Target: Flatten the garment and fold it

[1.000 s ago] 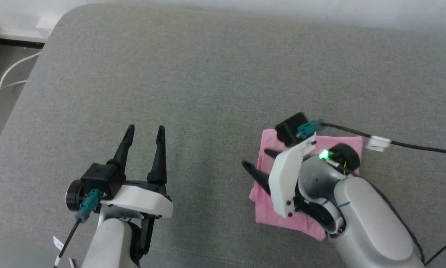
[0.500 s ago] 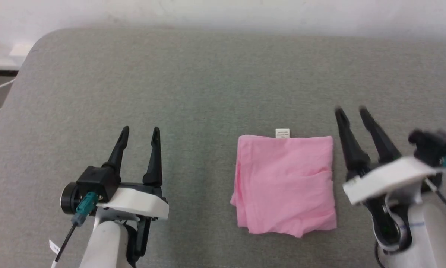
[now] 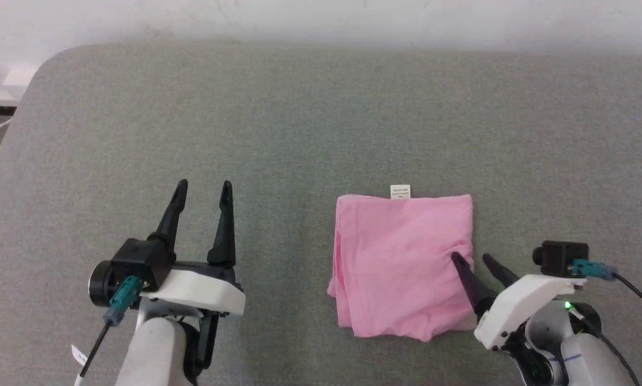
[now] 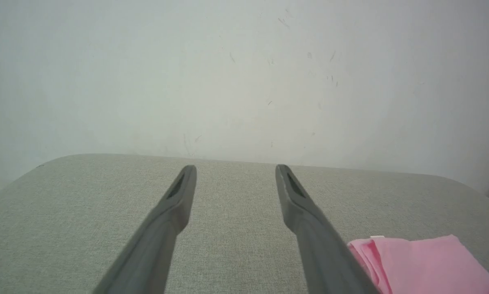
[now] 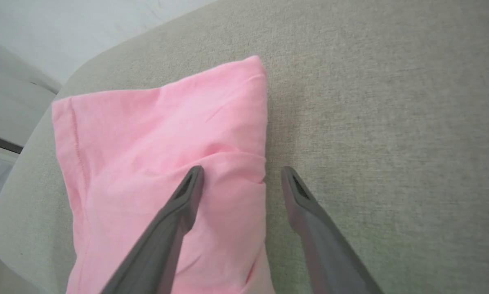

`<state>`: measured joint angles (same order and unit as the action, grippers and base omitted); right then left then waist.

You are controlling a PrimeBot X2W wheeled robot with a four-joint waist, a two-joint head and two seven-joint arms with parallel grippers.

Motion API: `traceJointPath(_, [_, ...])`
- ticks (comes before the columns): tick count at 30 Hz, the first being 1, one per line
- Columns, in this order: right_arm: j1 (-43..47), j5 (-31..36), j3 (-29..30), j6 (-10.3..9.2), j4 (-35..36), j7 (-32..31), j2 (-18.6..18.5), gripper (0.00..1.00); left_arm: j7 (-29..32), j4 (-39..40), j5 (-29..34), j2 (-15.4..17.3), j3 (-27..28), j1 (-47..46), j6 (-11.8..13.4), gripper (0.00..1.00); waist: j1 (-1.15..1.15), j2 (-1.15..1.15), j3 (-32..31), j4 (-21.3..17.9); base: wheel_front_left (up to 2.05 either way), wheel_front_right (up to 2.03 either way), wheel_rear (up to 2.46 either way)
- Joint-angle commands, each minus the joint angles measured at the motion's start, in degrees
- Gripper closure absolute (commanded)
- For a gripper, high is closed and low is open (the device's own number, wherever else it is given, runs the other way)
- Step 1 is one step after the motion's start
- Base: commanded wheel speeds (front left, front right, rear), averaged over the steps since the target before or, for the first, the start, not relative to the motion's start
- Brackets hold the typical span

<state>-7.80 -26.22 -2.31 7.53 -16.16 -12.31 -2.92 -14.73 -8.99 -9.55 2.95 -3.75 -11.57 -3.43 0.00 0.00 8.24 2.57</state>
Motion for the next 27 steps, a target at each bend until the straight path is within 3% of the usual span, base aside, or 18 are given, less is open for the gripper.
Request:
traceJointPath(1, [-1.4, -0.5, -0.3, -0.04, -1.2, -1.4, 0.0, 0.00, -0.3, 0.3, -0.2, -0.1, -0.2, 0.0, 0.3, 0.00, 0.00, 0.00, 0.4, 0.7, 0.00, 0.00, 0.00])
traceJointPath(6, [-3.0, -0.3, -1.0, -0.04, -5.0, -6.6, 0.0, 0.00, -0.3, 0.3, -0.6, -0.1, -0.6, 0.0, 0.5, 0.00, 0.00, 0.00, 0.6, 1.9, 0.00, 0.00, 0.00])
traceJointPath(7, [-3.3, 0.2, -0.9, -0.04, -5.7, -7.7, 0.0, 0.50, -0.3, 0.2, -0.7, -0.1, -0.7, 0.0, 0.6, 0.00, 0.00, 0.00, 0.6, 2.1, 0.00, 0.00, 0.00])
traceJointPath(8, [-3.6, 0.8, -0.7, -0.04, -6.3, -8.7, 0.0, 0.71, -0.3, 0.2, -0.8, -0.1, -0.7, 0.1, 0.7, 0.00, 0.00, 0.00, 0.6, 2.3, 0.00, 0.00, 0.00])
traceJointPath(9, [-3.8, 1.4, -0.6, -0.04, -6.5, -9.7, 0.0, 0.98, -0.3, 0.2, -0.8, -0.1, -0.8, 0.2, 0.7, 0.00, 0.00, 0.00, 0.6, 2.5, 0.00, 0.00, 0.00])
traceJointPath(14, [-5.5, 6.6, -0.6, -0.04, -4.9, -12.6, 0.0, 1.00, -0.3, 0.7, -0.5, -0.1, -0.2, 0.6, 1.0, 0.00, 0.00, 0.00, 1.0, 1.6, 0.00, 0.00, 0.00])
traceJointPath(18, [-9.5, 13.9, -4.4, -0.04, -2.8, -15.6, -0.6, 1.00, -0.3, 1.5, 0.5, -0.1, 0.9, 0.5, 0.8, 0.00, 0.00, 0.00, 2.4, -1.7, 0.00, 0.00, 0.00])
traceJointPath(22, [-15.9, 18.3, -12.0, -0.04, -2.6, -18.4, -5.2, 1.00, -0.3, 2.7, 1.6, 0.0, 1.8, -0.3, 0.2, 0.00, 0.00, 0.00, 4.8, -6.8, 0.00, 0.00, 0.00])
traceJointPath(27, [-24.8, 18.8, -18.4, -0.04, -4.8, -19.4, -10.7, 1.00, -0.3, 4.1, 3.0, 0.2, 2.5, -2.5, -0.5, 0.00, 0.00, 0.00, 8.7, -13.7, 0.00, 0.00, 0.00])
